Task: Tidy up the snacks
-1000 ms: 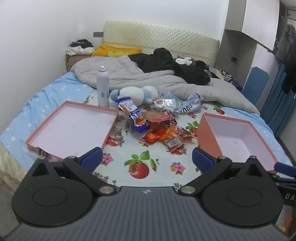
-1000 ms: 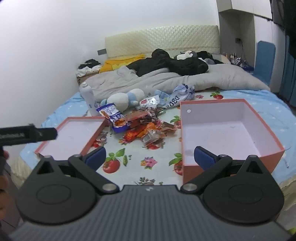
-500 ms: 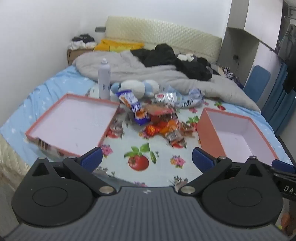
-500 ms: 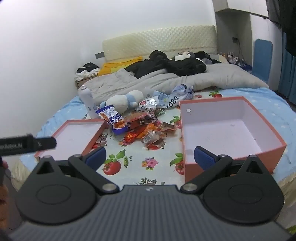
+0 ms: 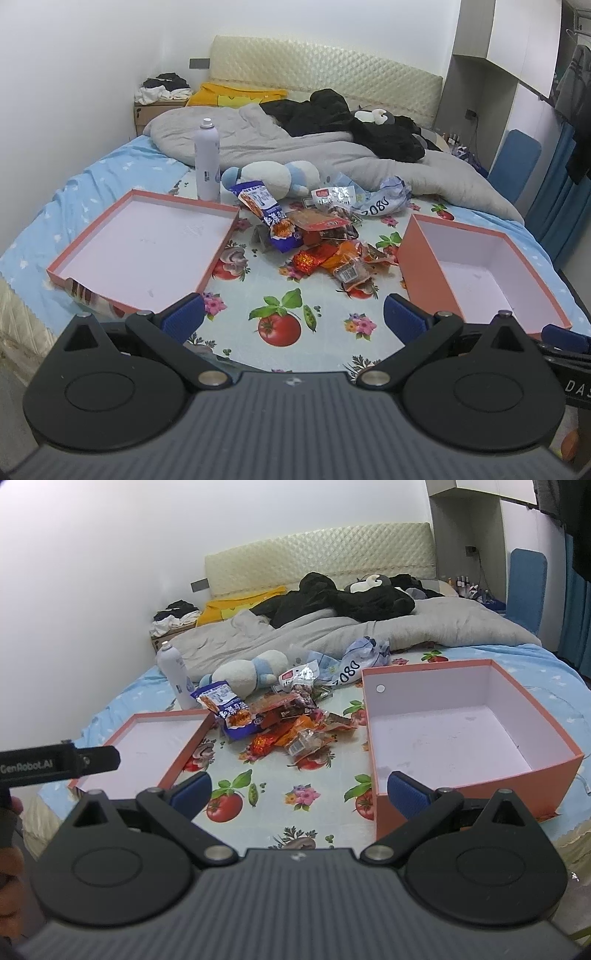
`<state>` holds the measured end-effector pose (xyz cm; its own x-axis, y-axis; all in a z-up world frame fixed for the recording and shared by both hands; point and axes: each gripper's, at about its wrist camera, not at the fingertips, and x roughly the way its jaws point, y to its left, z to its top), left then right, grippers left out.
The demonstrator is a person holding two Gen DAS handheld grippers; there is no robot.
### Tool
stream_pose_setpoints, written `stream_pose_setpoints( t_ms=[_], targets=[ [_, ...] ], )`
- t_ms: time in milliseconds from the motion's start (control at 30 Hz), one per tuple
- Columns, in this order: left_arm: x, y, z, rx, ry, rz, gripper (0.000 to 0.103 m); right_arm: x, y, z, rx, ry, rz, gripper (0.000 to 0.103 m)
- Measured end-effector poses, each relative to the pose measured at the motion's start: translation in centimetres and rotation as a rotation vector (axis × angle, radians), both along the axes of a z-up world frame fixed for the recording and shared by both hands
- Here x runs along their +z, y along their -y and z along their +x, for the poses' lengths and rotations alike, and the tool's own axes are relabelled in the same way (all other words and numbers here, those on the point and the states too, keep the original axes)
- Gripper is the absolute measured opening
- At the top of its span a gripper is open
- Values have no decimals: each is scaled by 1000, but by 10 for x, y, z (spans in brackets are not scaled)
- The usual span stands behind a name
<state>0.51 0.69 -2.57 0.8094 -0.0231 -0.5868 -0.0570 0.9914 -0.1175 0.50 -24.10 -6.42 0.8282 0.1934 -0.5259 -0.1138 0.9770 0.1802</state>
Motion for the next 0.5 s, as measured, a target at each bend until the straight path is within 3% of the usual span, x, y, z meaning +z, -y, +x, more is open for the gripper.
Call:
stream_pose_setpoints(
  t_ms=[500],
  targets=[
    [-9, 5, -1, -42, 0, 5, 103, -4, -3, 4, -15, 3, 3, 103]
  ],
)
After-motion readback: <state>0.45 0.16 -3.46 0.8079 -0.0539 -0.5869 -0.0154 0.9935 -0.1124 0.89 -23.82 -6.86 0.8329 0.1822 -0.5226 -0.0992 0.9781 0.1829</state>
